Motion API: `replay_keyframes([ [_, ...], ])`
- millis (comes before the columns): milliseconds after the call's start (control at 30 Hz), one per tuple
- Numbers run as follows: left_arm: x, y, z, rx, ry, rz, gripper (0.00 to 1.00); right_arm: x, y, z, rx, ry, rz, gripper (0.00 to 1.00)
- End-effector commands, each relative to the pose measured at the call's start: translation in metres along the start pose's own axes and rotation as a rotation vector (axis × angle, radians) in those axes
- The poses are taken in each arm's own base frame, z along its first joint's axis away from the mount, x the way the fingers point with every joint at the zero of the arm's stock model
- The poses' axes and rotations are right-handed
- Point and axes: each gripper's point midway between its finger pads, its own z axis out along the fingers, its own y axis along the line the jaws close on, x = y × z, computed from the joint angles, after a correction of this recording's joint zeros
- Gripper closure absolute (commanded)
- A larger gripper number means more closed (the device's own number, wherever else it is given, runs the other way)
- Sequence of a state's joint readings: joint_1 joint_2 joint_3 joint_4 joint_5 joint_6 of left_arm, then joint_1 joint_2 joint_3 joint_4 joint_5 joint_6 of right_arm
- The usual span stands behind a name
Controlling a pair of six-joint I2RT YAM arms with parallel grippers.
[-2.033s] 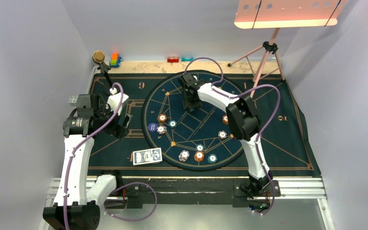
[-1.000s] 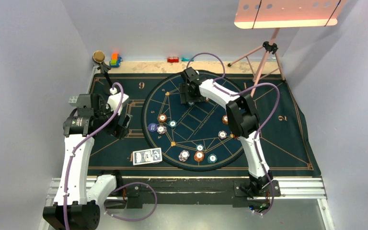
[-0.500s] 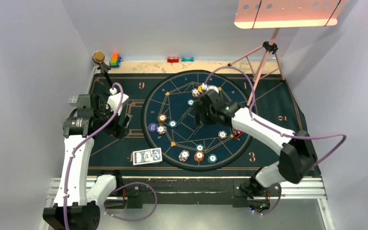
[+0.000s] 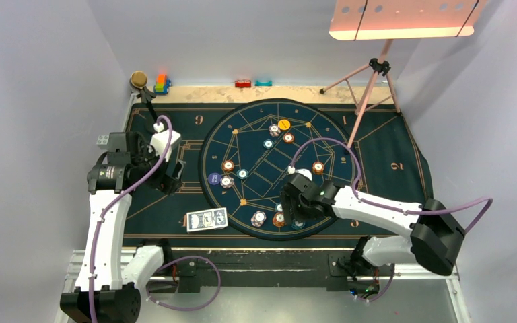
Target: Distribute texas hold em gaming equipment
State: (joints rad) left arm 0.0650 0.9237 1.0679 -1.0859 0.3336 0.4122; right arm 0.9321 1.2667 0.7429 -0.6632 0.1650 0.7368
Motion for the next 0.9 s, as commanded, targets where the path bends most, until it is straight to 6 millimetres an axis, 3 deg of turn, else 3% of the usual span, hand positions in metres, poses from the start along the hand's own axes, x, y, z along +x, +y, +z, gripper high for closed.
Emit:
replay_keyframes([
  [0,-0.015,0.002,-0.010,-0.011,-0.047,0.020,0.00,0.010,0.003,0.008,0.003,0.020,0.027,0.25],
  [433,-0.013,0.004,-0.008,-0.019,-0.040,0.028,0.00,0.023,-0.015,0.030,0.128,0.065,0.033,0.39],
  [633,-0.016,0.004,-0.009,-0.017,-0.051,0.041,0.00,0.023,-0.015,0.032,0.187,0.085,0.145,0.51],
  [867,-0.018,0.005,-0.010,-0.013,-0.050,0.070,0.00,0.022,-0.042,0.031,0.367,0.044,0.251,0.59],
])
